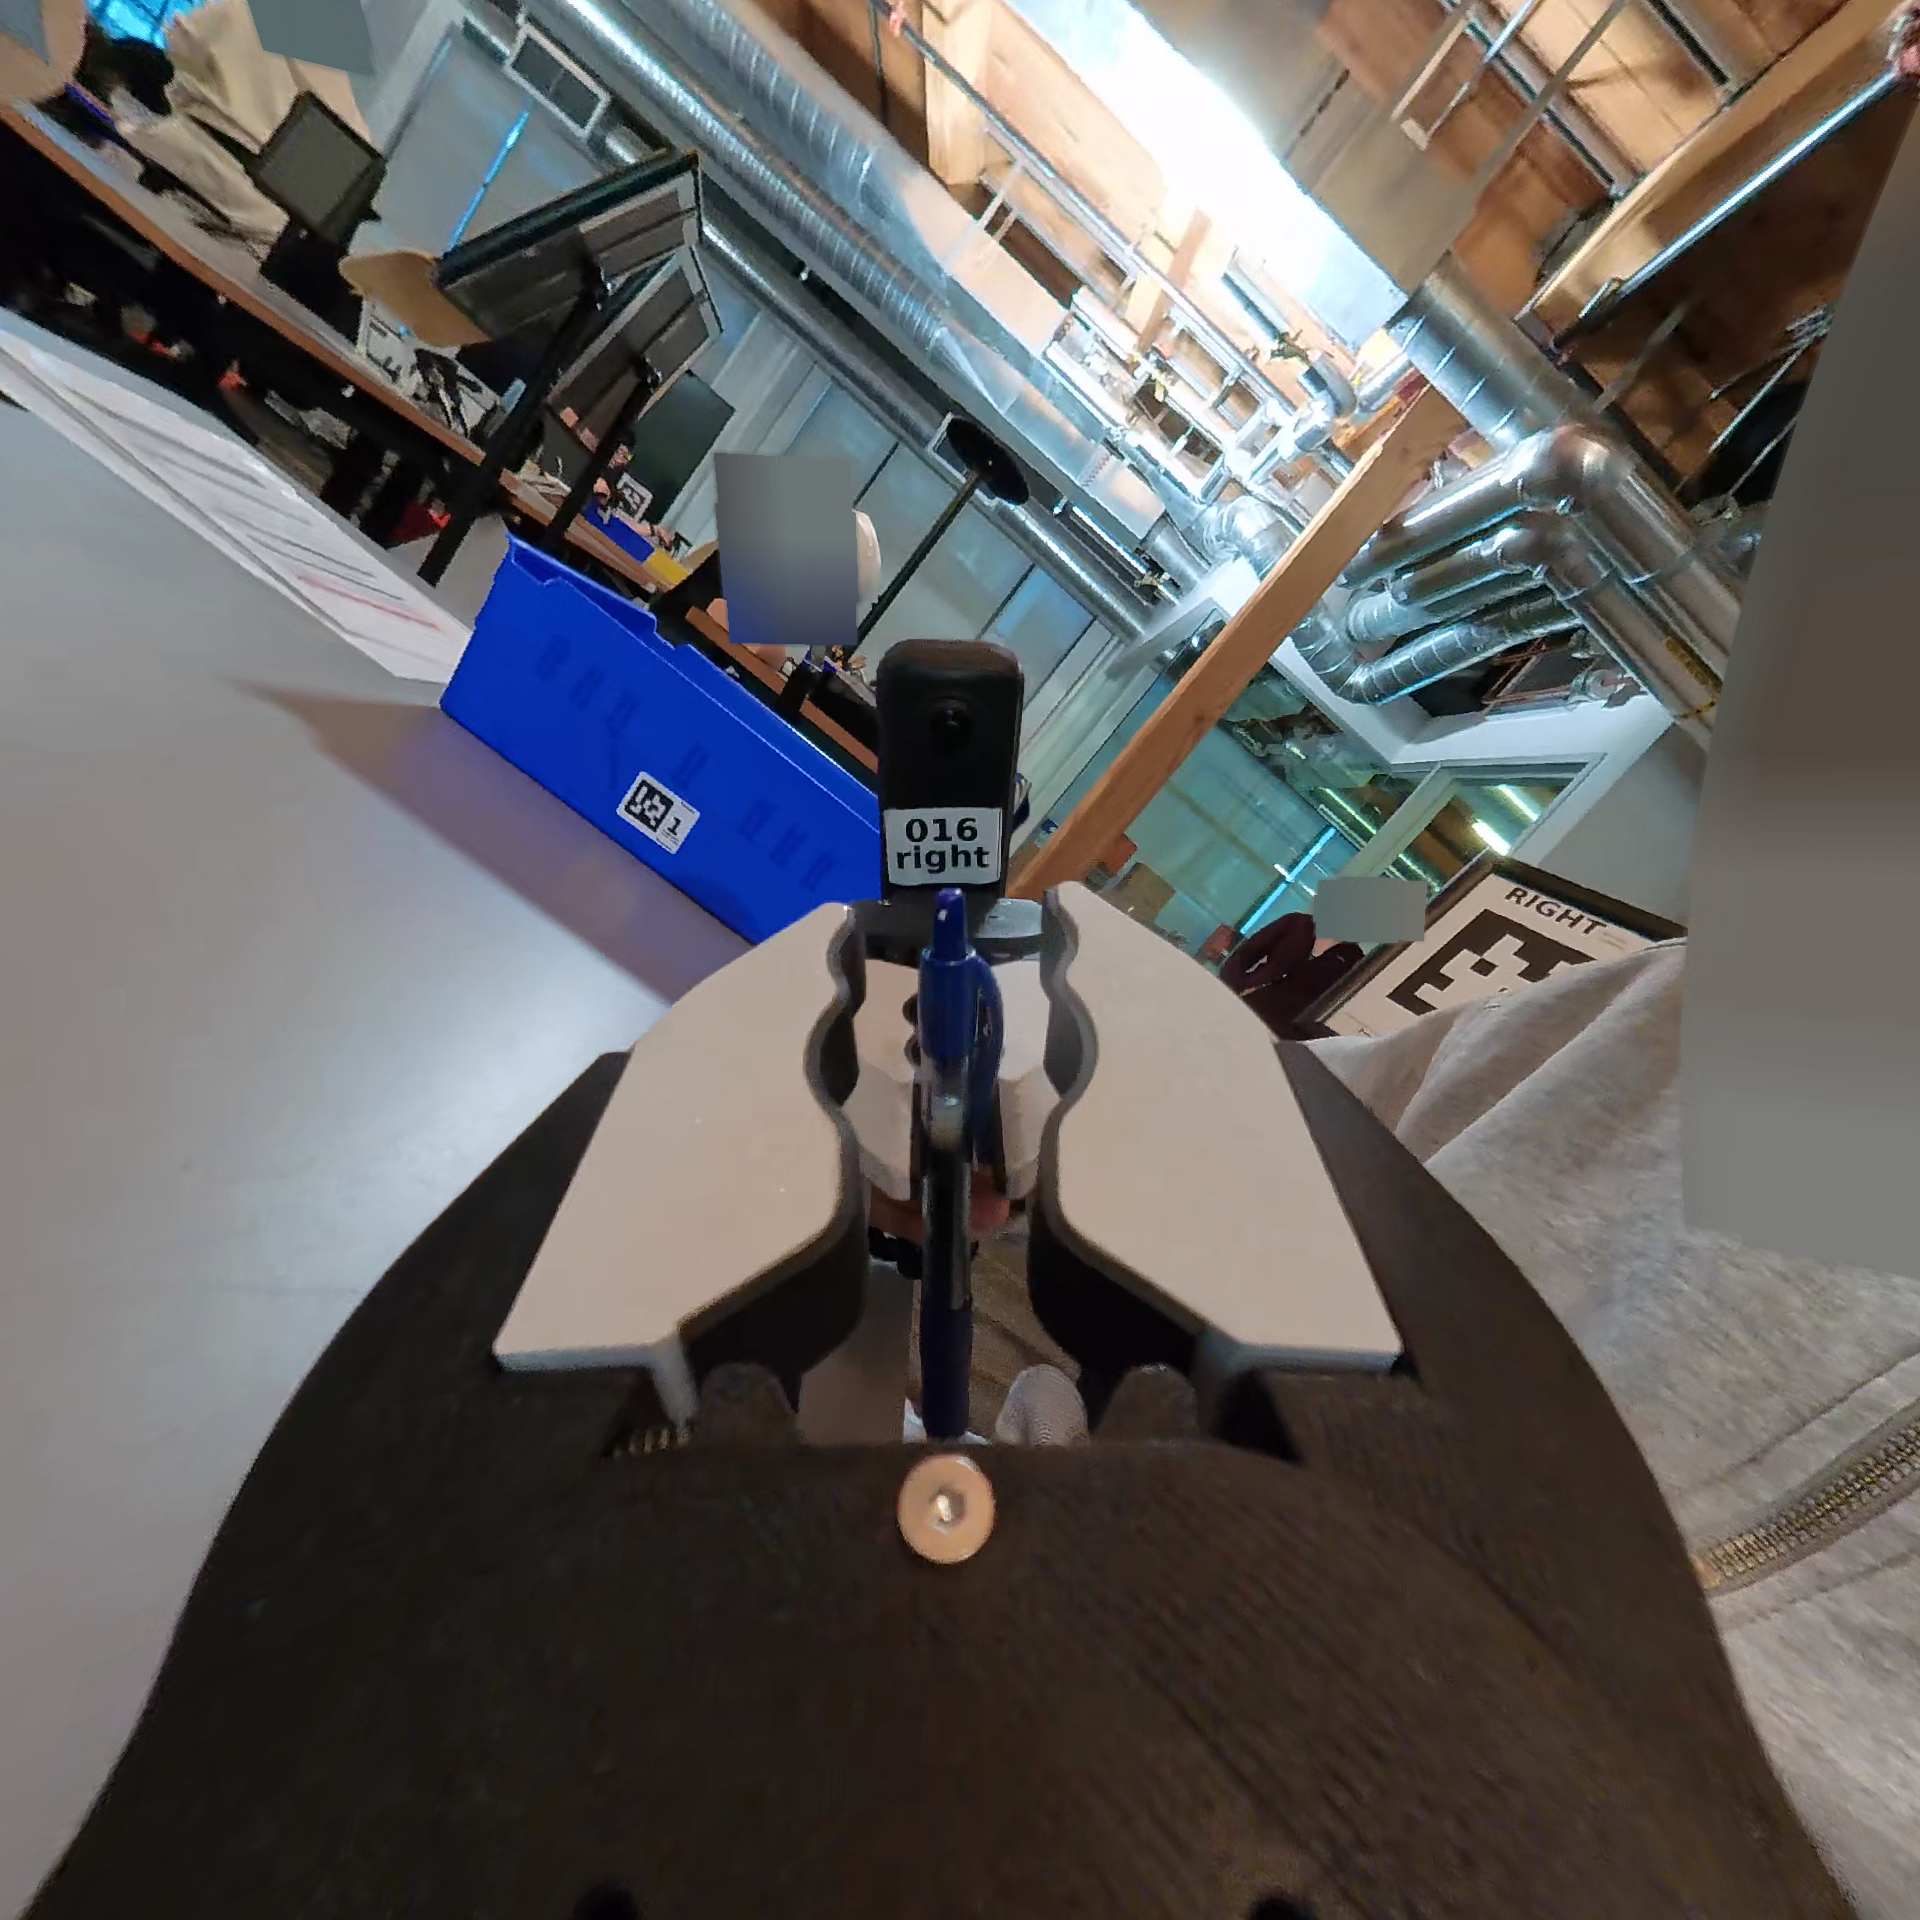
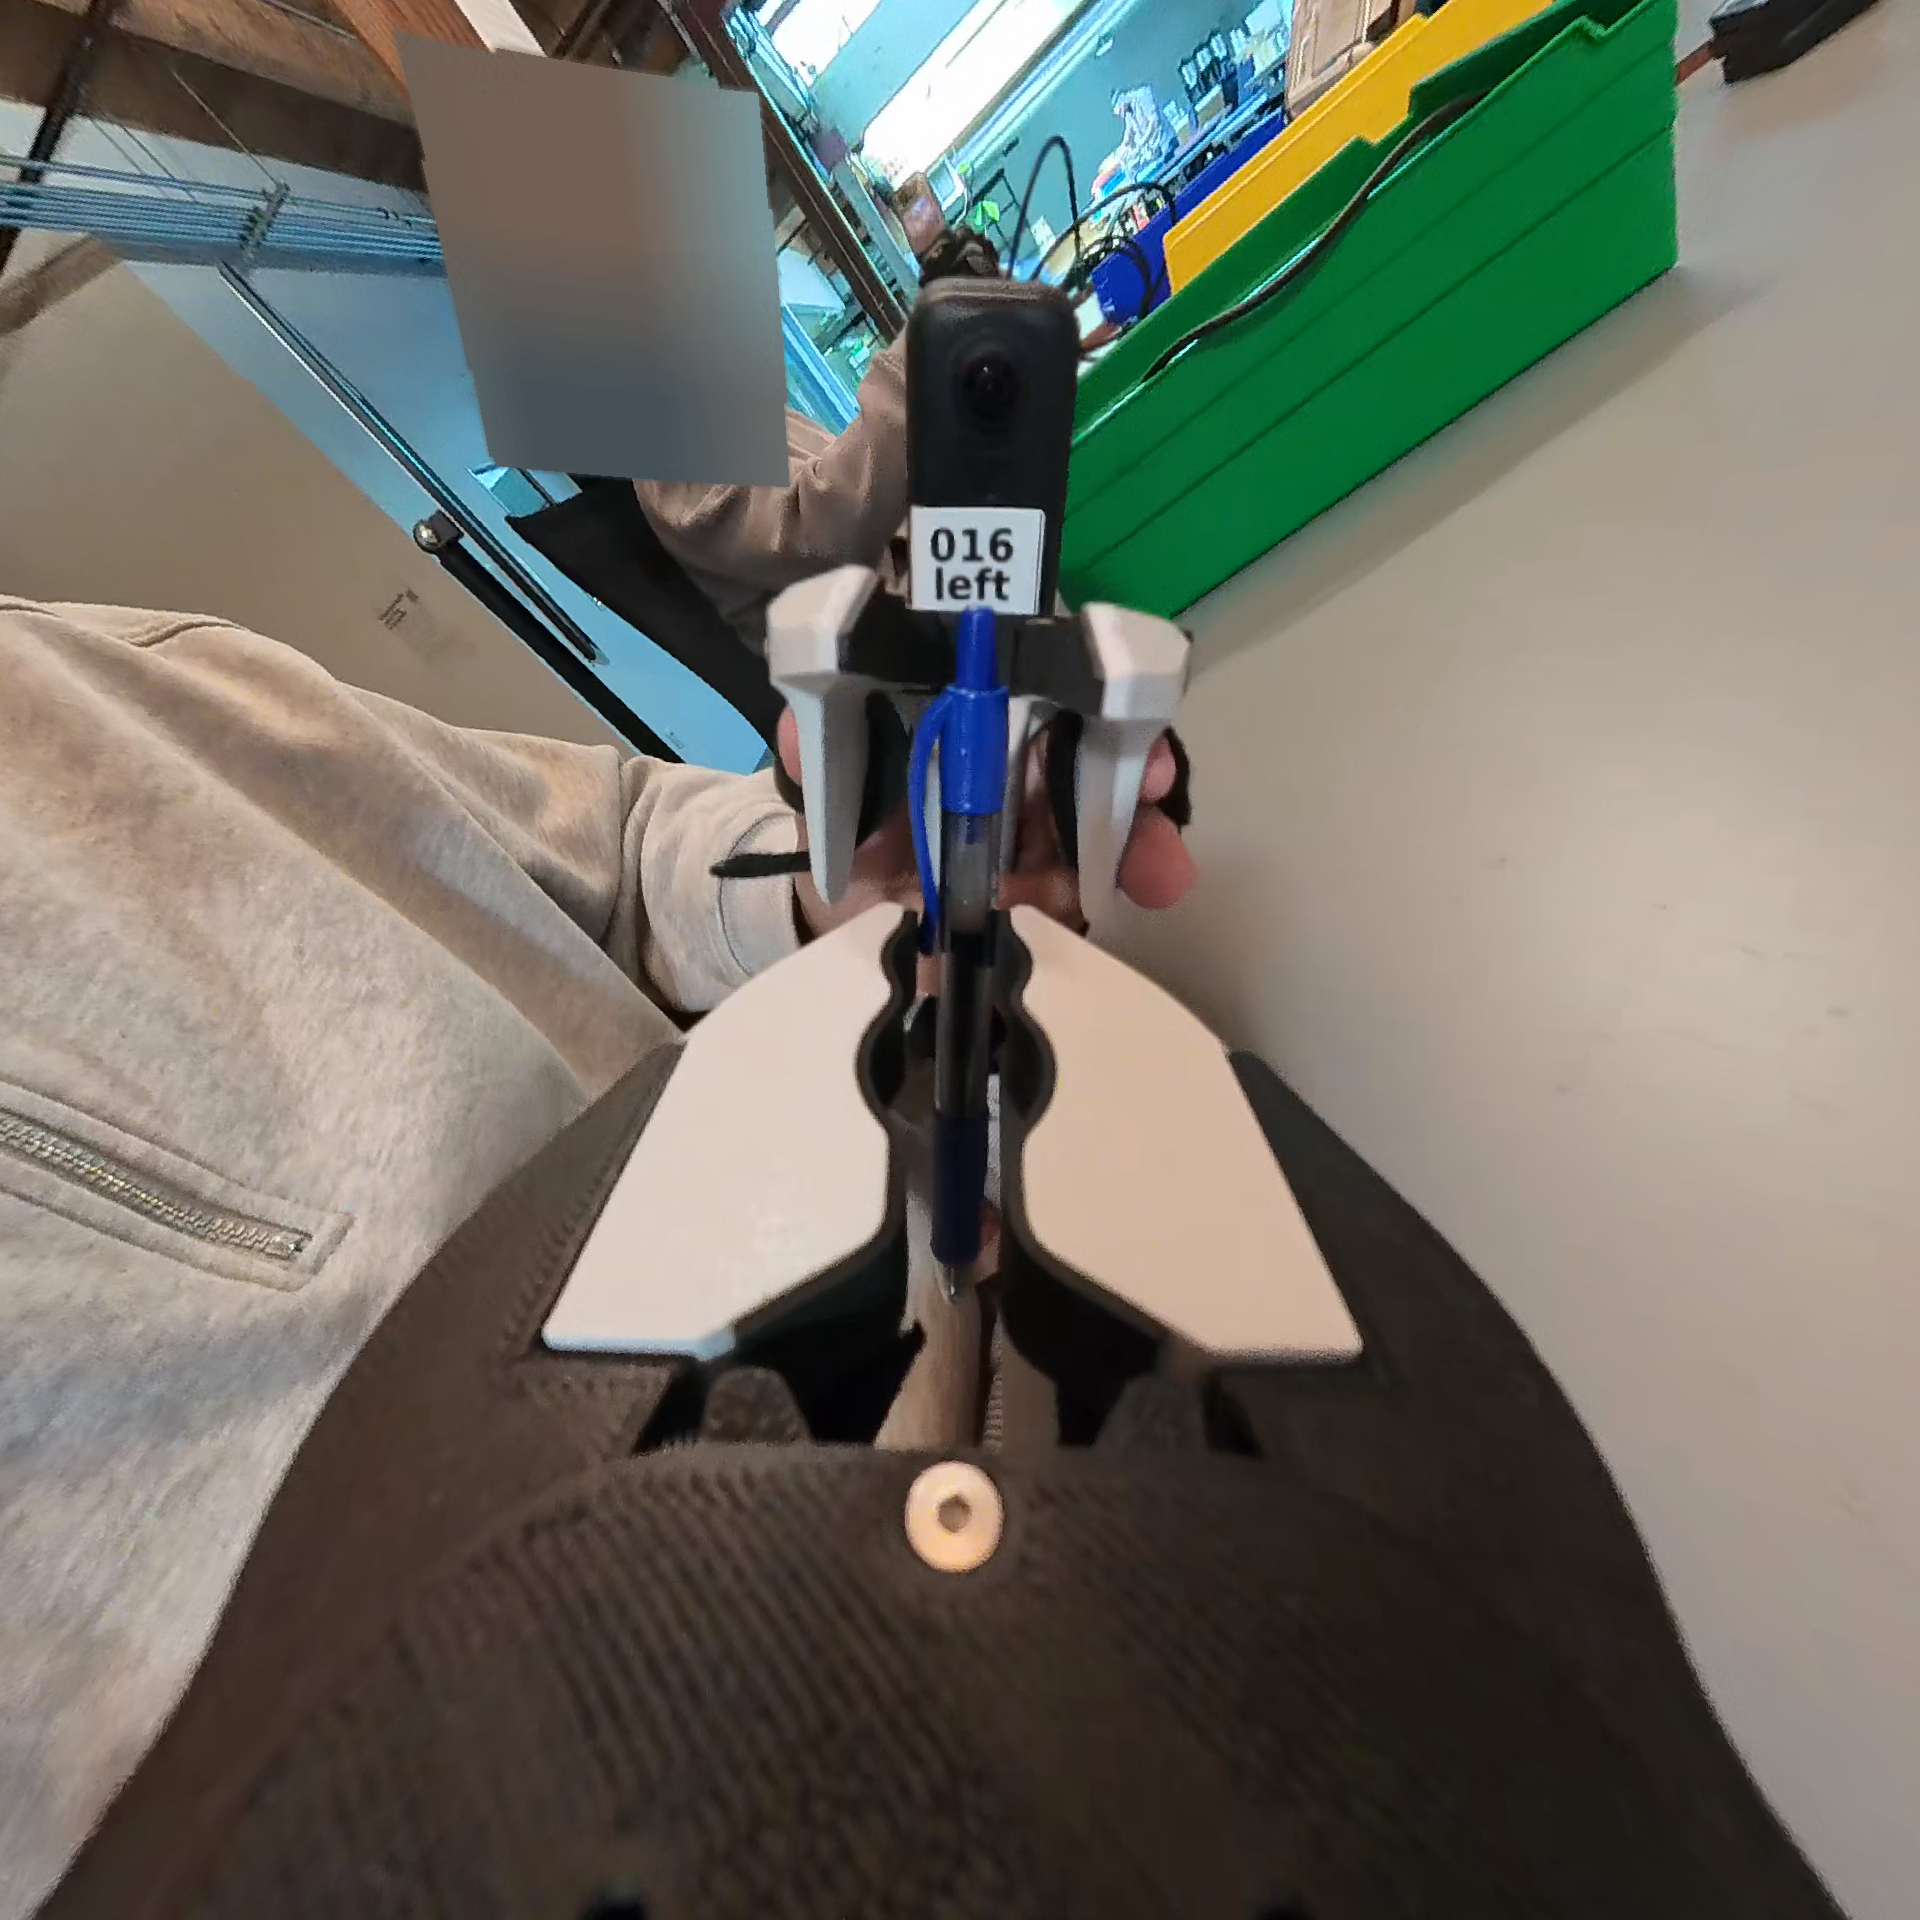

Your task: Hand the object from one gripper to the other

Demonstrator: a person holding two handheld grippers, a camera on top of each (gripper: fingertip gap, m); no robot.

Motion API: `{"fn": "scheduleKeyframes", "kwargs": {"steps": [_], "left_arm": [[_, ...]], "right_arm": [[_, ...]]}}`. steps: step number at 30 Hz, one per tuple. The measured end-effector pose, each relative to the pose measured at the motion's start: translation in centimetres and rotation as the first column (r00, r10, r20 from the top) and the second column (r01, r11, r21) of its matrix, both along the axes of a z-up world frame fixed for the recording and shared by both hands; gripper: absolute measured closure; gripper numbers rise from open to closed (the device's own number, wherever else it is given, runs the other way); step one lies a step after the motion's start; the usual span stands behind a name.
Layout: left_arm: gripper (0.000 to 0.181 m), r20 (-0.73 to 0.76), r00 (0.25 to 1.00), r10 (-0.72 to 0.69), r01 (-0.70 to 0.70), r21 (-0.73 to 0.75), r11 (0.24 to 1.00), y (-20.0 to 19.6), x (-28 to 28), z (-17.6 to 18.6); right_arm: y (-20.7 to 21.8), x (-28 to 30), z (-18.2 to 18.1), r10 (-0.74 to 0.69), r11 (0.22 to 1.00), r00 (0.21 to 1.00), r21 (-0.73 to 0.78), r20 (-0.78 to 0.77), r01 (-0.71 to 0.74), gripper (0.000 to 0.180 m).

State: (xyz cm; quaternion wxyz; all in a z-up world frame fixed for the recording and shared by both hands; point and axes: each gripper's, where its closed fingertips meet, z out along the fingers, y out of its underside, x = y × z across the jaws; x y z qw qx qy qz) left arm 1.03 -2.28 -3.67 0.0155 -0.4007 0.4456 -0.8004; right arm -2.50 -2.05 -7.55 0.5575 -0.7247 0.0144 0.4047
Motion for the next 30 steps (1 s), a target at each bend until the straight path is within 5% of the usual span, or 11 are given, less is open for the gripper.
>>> {"fn": "scheduleKeyframes", "kwargs": {"steps": [9,16,30], "left_arm": [[0.172,0.004,1.0,0.01,-0.01,0.049,0.999,0.0,0.0,-0.3],[0.172,0.019,1.0,0.016,-0.018,0.079,0.997,-0.1,-0.1,-0.2],[0.172,-0.019,0.999,0.04,-0.04,-0.009,0.999,1.1,0.3,-0.2]], "right_arm": [[0.0,-0.1,-0.2,0.008,1.0,1.0,-0.013,-0.01,-0.009,0.165],[0.1,0.0,-0.3,0.007,1.0,1.0,-0.019,-0.025,-0.008,0.165],[0.3,2.7,1.6,-0.131,0.987,0.984,0.081,-0.117,0.141,0.13]]}}
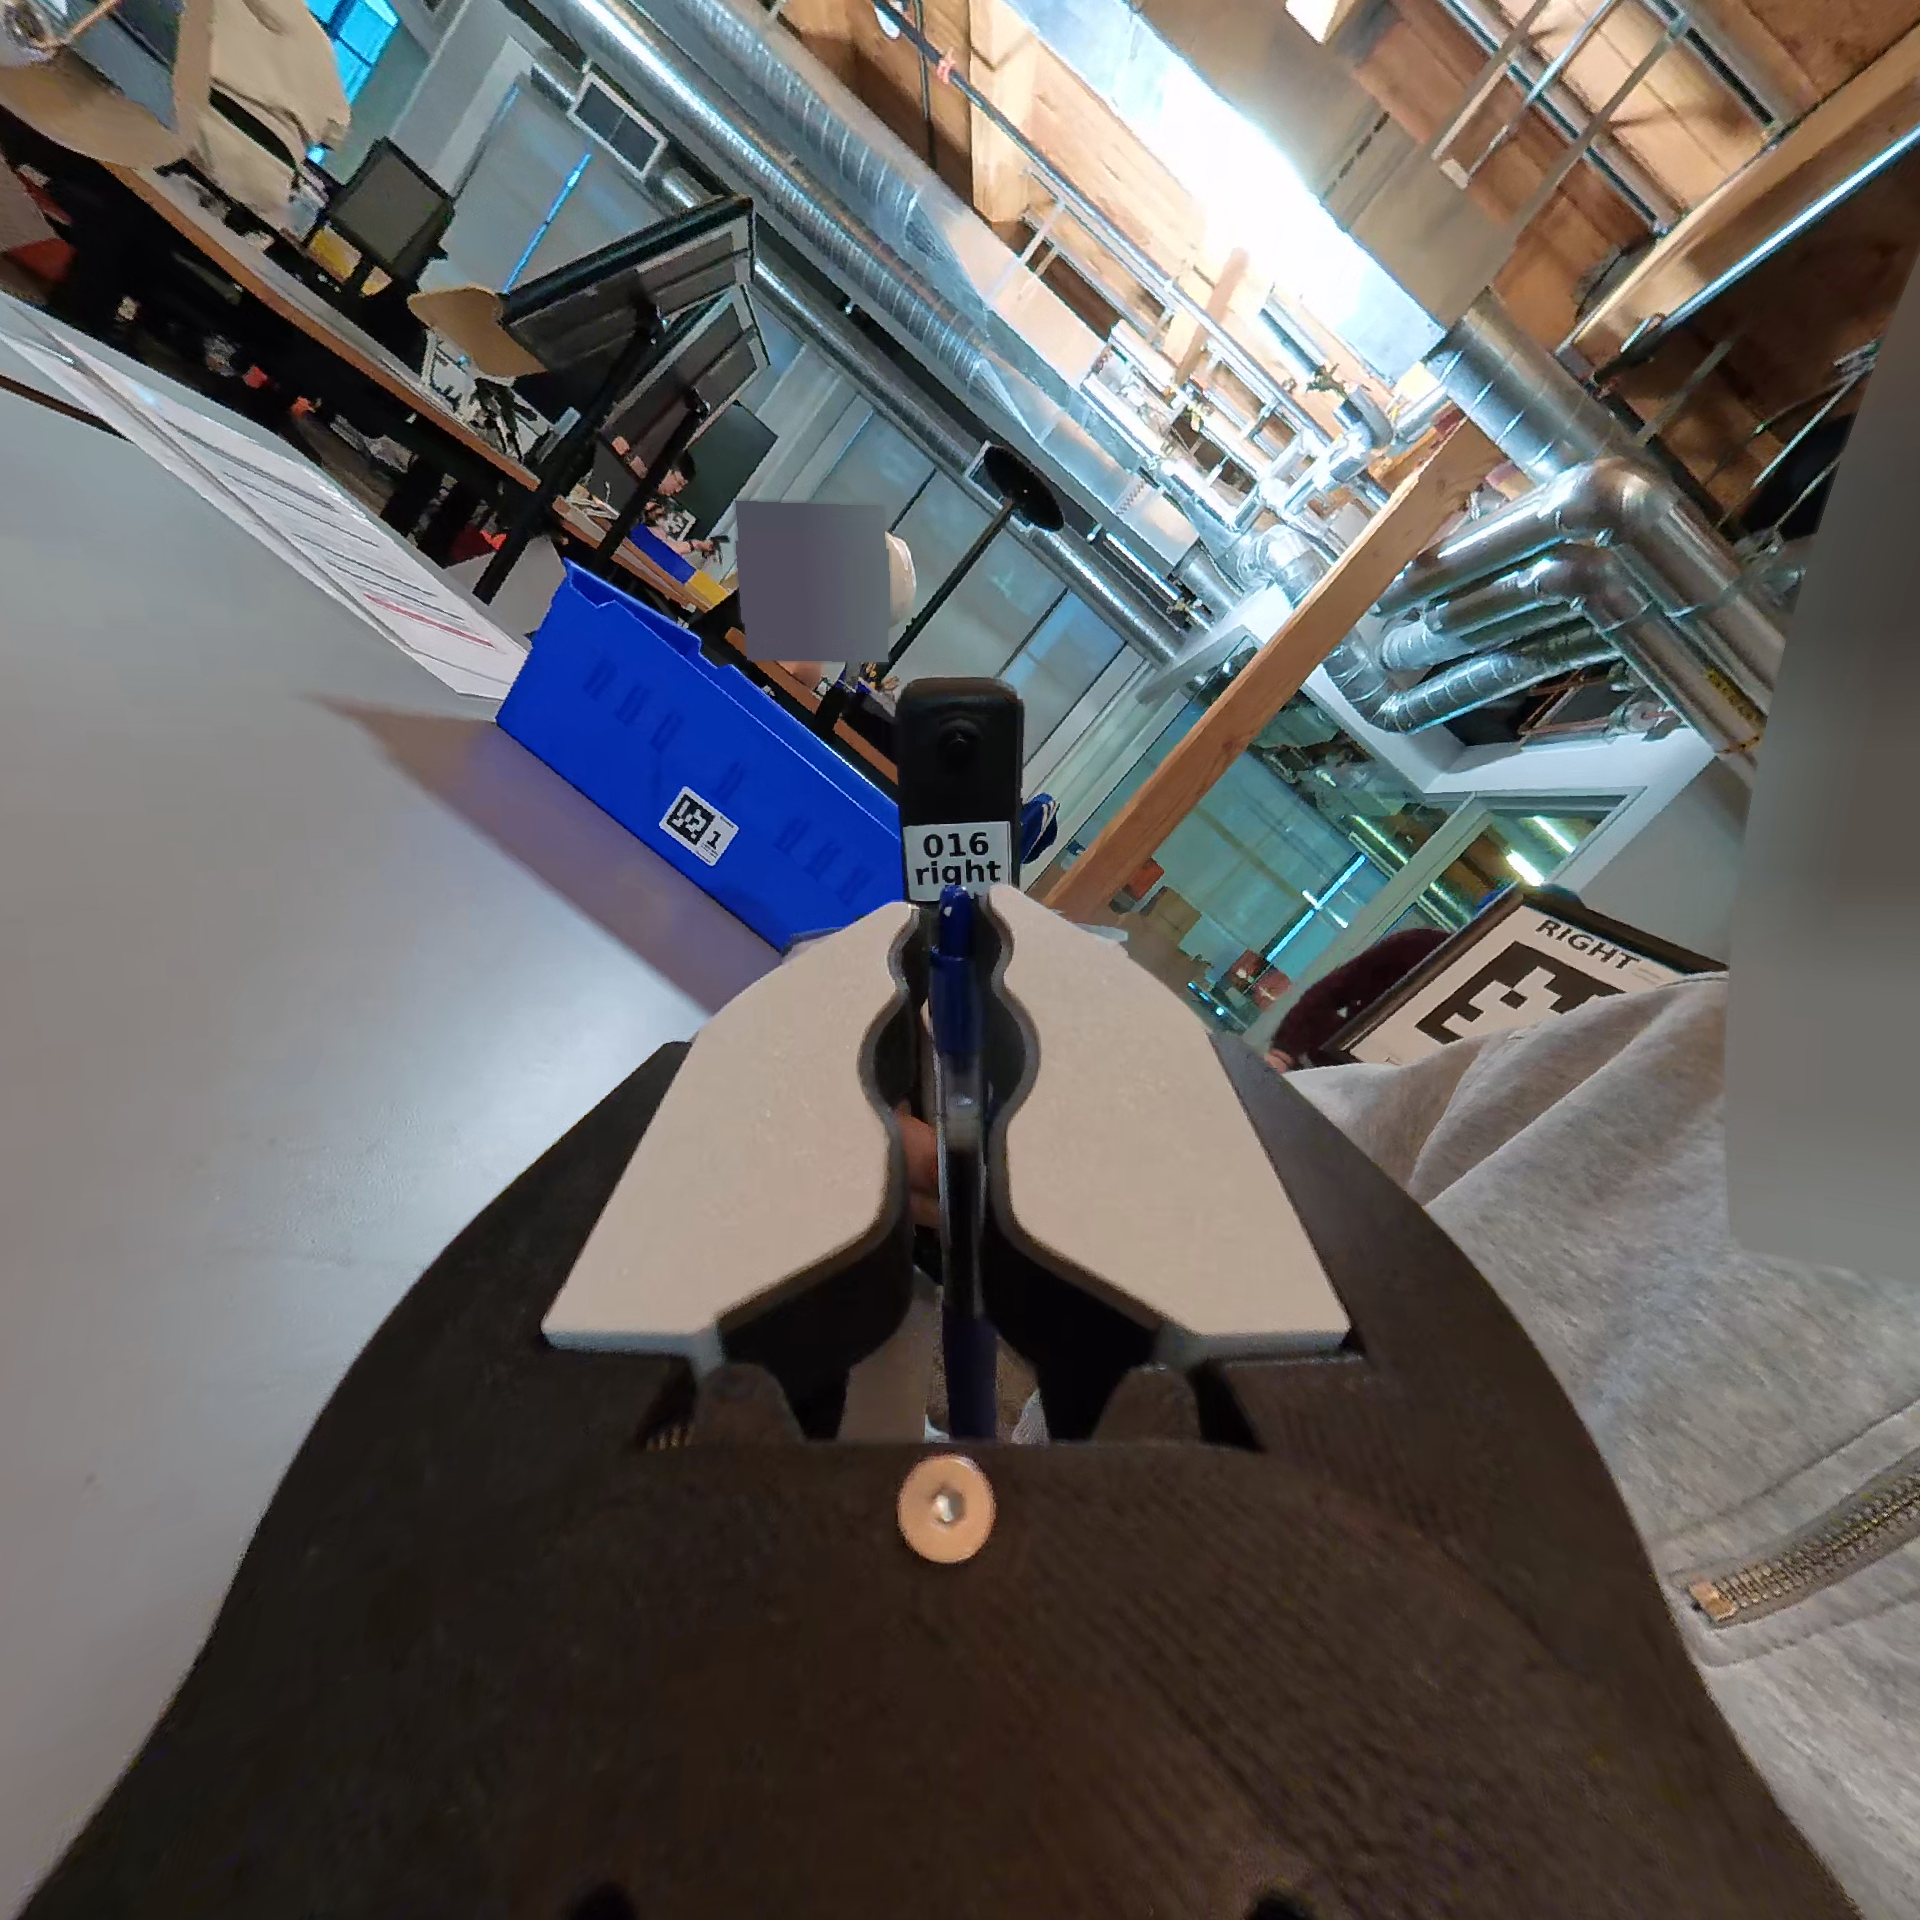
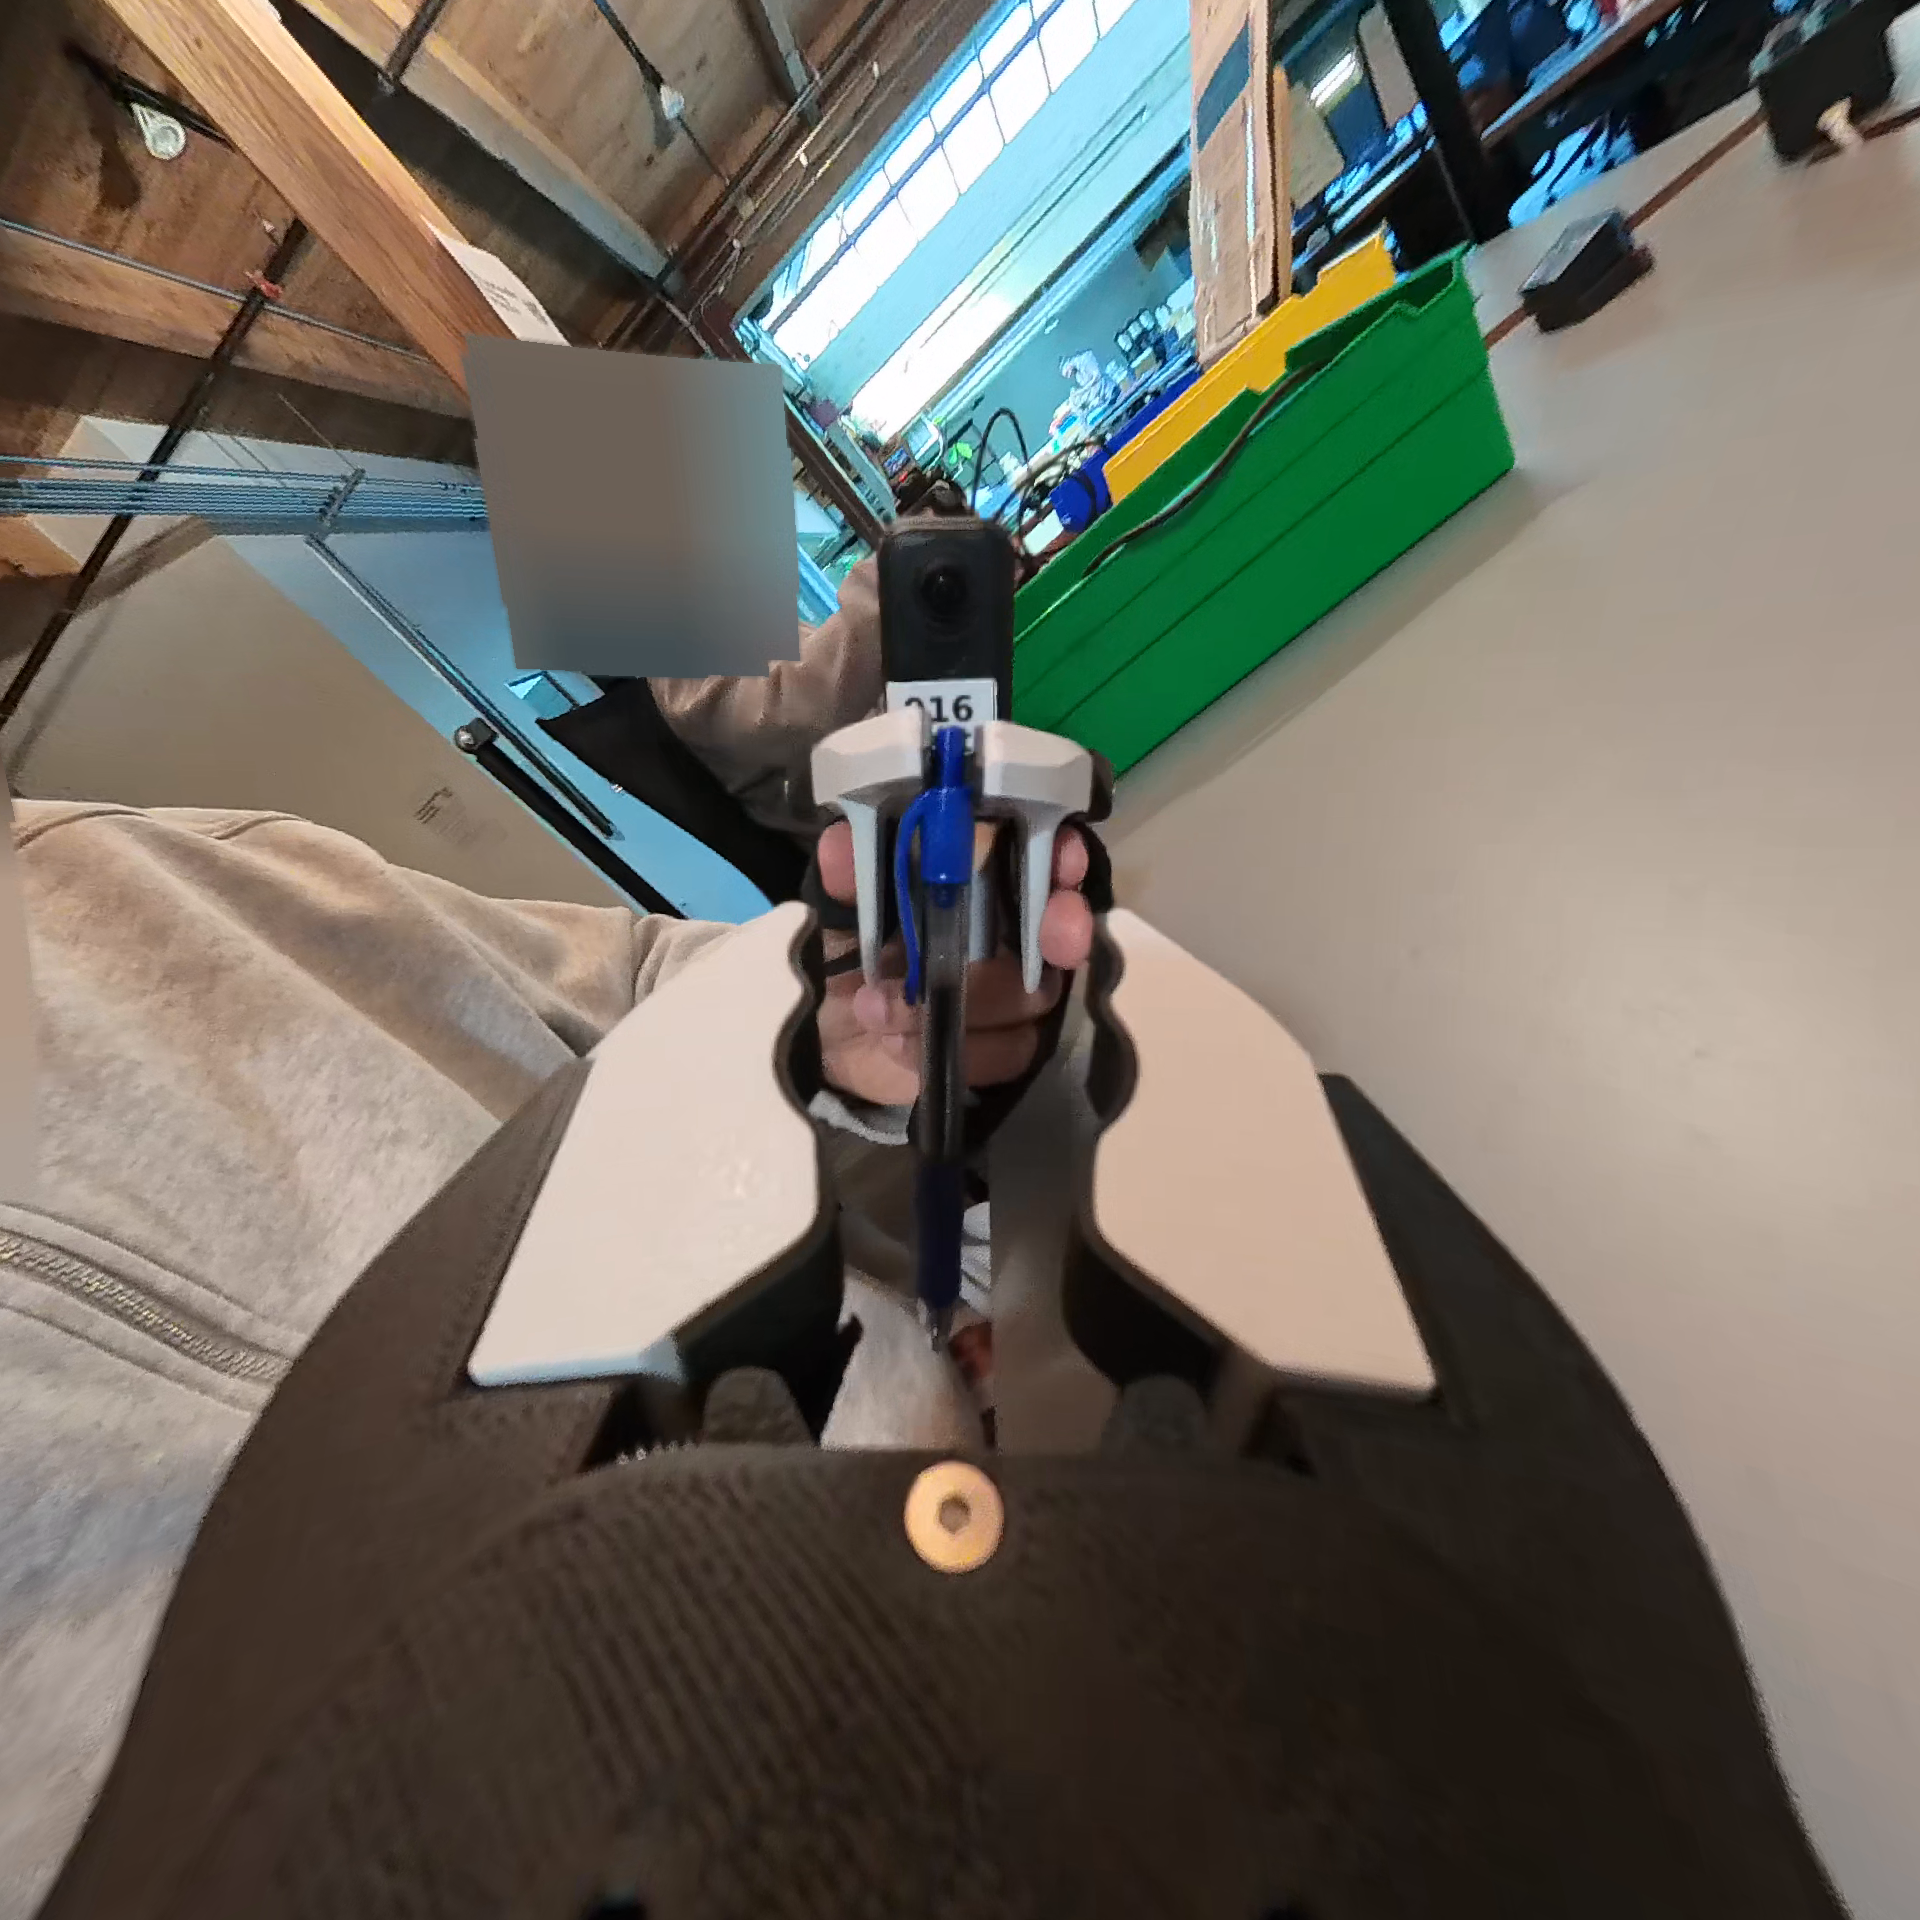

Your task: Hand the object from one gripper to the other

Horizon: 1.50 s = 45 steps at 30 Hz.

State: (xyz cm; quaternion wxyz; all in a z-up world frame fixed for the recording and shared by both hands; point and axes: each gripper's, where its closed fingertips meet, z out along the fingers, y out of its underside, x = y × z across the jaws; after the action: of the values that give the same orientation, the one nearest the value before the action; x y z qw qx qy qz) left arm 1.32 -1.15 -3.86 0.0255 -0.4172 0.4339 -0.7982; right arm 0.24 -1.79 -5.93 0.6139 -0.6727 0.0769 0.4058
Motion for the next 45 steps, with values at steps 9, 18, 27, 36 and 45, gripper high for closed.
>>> {"fn": "scheduleKeyframes", "kwargs": {"steps": [9,18,27,36,45], "left_arm": [[0.172,-0.032,0.999,-0.004,0.004,0.003,1.0,-0.2,0.2,-0.6],[0.172,-0.043,0.999,-0.018,0.019,0.017,1.0,-1.0,0.1,-0.9],[0.172,-0.048,0.998,-0.031,0.032,0.02,0.999,-1.5,0.1,-1.1],[0.131,-0.095,0.995,-0.018,0.015,-0.036,0.999,-1.1,0.7,-1.4],[0.138,-0.163,0.983,-0.085,0.088,0.008,0.996,-2.2,0.8,-2.8]], "right_arm": [[0.2,-0.1,-0.1,-0.024,1.0,0.999,0.002,0.036,0.024,0.125],[0.2,-0.8,-0.5,-0.007,1.0,0.997,-0.022,0.078,0.009,0.144],[0.1,-1.0,-0.8,0.015,0.999,0.996,-0.041,0.09,-0.011,0.164],[-0.1,-0.1,-0.2,-0.013,1.0,0.998,-0.019,0.068,0.014,0.164],[-0.7,2.1,0.8,-0.072,0.997,0.996,0.019,-0.043,0.073,0.165]]}}
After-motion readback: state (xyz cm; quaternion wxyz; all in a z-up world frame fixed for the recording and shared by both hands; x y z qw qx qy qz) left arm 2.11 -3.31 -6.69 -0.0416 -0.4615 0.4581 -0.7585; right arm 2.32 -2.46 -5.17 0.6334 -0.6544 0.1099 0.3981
